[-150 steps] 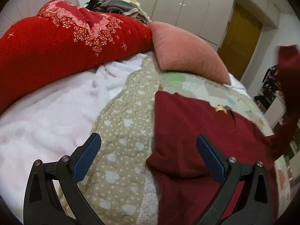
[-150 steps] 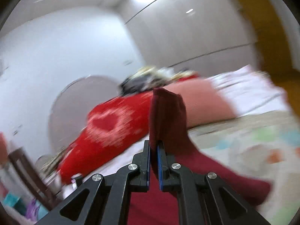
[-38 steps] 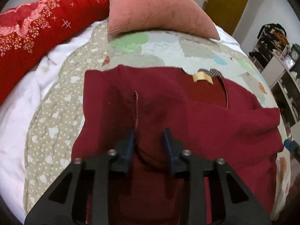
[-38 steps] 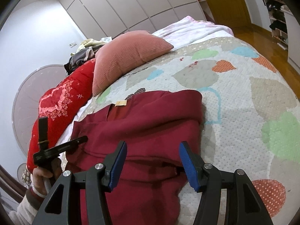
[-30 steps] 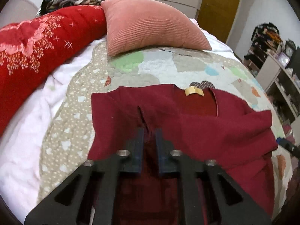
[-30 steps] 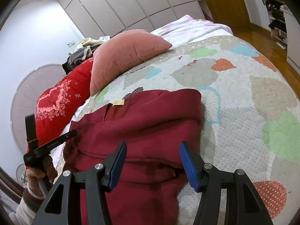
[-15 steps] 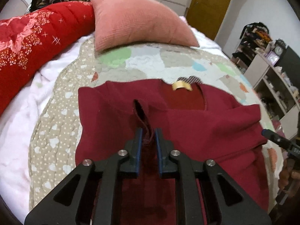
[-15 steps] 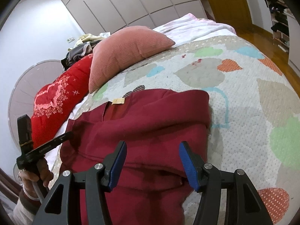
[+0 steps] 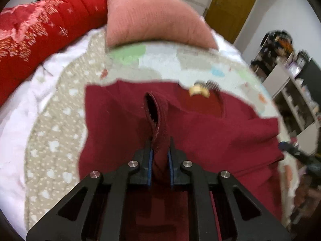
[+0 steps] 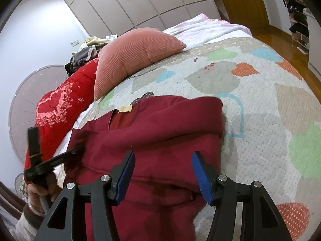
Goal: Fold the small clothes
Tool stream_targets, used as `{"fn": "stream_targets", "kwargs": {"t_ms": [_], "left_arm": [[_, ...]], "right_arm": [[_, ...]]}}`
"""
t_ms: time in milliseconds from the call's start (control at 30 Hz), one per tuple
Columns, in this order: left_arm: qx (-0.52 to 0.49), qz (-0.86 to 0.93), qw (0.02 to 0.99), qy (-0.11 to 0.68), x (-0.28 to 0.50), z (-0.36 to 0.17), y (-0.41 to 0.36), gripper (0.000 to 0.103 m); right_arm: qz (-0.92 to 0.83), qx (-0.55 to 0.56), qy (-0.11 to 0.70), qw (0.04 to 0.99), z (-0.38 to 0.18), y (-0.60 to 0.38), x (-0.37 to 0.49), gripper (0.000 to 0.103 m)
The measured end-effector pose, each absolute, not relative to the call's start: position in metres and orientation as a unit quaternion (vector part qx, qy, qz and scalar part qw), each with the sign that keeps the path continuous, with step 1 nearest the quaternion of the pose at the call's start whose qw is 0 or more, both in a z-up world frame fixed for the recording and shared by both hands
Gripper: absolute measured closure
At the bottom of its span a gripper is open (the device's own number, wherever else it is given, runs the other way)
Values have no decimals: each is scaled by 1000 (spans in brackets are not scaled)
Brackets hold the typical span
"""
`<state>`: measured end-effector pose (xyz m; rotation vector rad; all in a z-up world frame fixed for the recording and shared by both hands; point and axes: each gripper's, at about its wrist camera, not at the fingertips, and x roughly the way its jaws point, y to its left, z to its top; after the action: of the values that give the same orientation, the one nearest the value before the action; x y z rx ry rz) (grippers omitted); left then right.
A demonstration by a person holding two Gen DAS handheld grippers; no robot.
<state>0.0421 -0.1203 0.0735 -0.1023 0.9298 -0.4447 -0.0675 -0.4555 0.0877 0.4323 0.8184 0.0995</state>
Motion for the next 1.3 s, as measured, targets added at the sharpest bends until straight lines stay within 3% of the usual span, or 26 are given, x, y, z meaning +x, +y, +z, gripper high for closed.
{"fn": "stream_targets", "kwargs": {"t_ms": [67,200,367,467,567,733,867,1000,1167,1300], "left_arm": [[-52,-215,879,422,36,89,-110,92],[-57,-204,883,419,32,96,-88,92],[-32,-173,870,461,46,57,-99,92],[-15,-171,873,456,42,50,-103,92],[-21,-175,875,451,40,50,-100,92],[-33,-173,872,457,40,49,-101,92],[-42,-180,873,452,29,62,-87,66],[-52,-163,892,419,11,80,-67,48],[-71,-145,893,420,16,75,-64,47],[-66,-78,875,474,44,45,-60,47]], "right_arm": [[43,198,395,896,88,-455,-62,48],[2,163,411,897,84,-451,-26,67],[-18,184,445,876,51,-454,30,67],[-12,175,432,885,68,-458,15,67],[1,174,418,891,89,-464,-29,58],[7,47,485,873,65,-432,-61,58],[6,109,488,866,64,-449,-82,58],[-2,93,436,895,91,-444,-105,58],[25,64,414,908,103,-410,-93,58],[-27,39,446,894,78,-400,-61,58]]}}
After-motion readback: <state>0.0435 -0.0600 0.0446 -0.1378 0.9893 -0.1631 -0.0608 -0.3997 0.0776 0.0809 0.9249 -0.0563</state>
